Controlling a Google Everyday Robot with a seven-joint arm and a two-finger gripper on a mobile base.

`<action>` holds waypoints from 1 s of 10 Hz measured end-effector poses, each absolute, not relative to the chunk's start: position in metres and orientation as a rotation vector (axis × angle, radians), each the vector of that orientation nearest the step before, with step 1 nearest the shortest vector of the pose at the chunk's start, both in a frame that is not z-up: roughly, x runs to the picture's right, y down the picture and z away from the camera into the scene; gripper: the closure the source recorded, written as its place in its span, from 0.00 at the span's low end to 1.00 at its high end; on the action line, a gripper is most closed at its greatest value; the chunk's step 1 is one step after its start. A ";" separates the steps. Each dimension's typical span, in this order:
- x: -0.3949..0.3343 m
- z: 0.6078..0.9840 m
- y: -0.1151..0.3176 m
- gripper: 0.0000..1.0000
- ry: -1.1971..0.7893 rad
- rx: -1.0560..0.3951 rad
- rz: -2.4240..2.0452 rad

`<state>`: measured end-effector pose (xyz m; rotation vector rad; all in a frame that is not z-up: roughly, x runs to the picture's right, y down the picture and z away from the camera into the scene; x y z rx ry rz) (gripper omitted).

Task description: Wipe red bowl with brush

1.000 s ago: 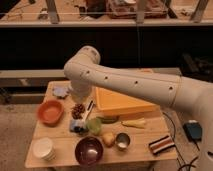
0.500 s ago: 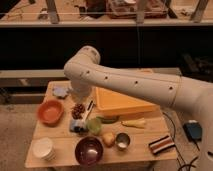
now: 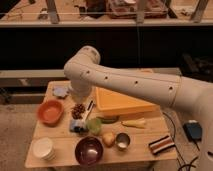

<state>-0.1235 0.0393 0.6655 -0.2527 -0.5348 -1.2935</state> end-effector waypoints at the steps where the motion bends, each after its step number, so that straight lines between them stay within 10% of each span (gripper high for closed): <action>1: -0.123 0.666 0.039 0.83 -0.535 -0.253 -1.293; 10: -0.134 0.728 0.080 0.76 -0.690 -0.460 -1.319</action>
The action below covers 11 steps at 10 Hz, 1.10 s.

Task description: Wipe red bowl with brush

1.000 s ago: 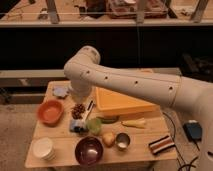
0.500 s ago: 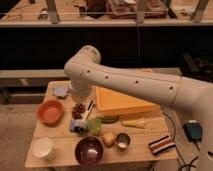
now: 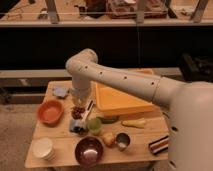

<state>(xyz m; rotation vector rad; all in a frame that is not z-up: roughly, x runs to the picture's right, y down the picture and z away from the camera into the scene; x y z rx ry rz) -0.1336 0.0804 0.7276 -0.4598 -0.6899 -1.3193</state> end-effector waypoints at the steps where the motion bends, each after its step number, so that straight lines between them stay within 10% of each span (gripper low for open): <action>1: -0.136 0.734 0.097 0.76 -0.702 -0.495 -1.311; 7: -0.151 0.734 0.155 0.24 -0.589 -0.607 -1.302; 11: -0.152 0.744 0.159 0.20 -0.546 -0.580 -1.287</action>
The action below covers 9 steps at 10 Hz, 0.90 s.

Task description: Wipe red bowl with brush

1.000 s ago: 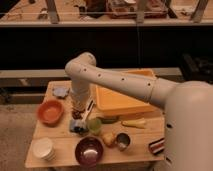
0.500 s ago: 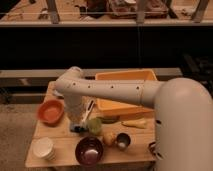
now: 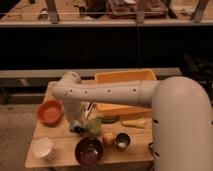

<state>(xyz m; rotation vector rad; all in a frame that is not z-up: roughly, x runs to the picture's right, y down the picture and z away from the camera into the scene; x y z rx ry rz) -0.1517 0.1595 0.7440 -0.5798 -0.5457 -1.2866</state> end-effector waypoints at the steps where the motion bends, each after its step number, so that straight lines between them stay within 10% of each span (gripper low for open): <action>1: -0.151 0.747 0.160 0.20 -0.545 -0.573 -1.280; 9: -0.149 0.766 0.152 0.23 -0.517 -0.530 -1.260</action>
